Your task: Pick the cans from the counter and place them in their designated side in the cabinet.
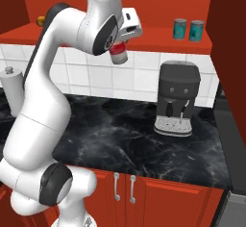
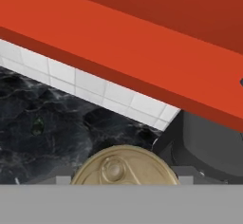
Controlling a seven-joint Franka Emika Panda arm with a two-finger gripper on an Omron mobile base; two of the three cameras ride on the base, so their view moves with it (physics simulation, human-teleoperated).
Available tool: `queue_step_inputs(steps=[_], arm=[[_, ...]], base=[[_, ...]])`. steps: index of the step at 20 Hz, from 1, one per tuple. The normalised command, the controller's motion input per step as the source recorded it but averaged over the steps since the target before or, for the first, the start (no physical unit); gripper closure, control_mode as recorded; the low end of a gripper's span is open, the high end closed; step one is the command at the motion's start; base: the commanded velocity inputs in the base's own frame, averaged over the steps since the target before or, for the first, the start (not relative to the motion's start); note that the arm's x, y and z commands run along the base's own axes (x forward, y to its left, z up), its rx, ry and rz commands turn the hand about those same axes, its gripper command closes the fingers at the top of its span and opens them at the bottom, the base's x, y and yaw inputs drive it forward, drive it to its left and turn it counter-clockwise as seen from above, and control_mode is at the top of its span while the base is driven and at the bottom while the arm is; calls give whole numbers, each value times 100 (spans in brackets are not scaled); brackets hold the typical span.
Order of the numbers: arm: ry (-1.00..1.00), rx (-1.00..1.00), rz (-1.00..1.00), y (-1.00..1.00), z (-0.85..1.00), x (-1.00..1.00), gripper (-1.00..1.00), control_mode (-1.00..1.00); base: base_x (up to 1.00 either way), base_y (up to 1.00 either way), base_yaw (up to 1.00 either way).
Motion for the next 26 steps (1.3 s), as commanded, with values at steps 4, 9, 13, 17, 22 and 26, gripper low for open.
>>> queue_step_inputs(steps=[4,9,13,17,22,26], arm=[[0,0,0,-2,7,4,100,-100],[-4,0,0,0,6,9,100,-100],[-7,0,0,0,10,9,100,-100],[-9,0,0,-1,3,3,100,-100],[-10,0,0,-2,0,3,100,-100],[-9,0,0,-1,0,10,100,-100]], base=[[0,0,0],[0,0,0],[0,0,0],[0,0,0],[0,0,0],[0,0,0]])
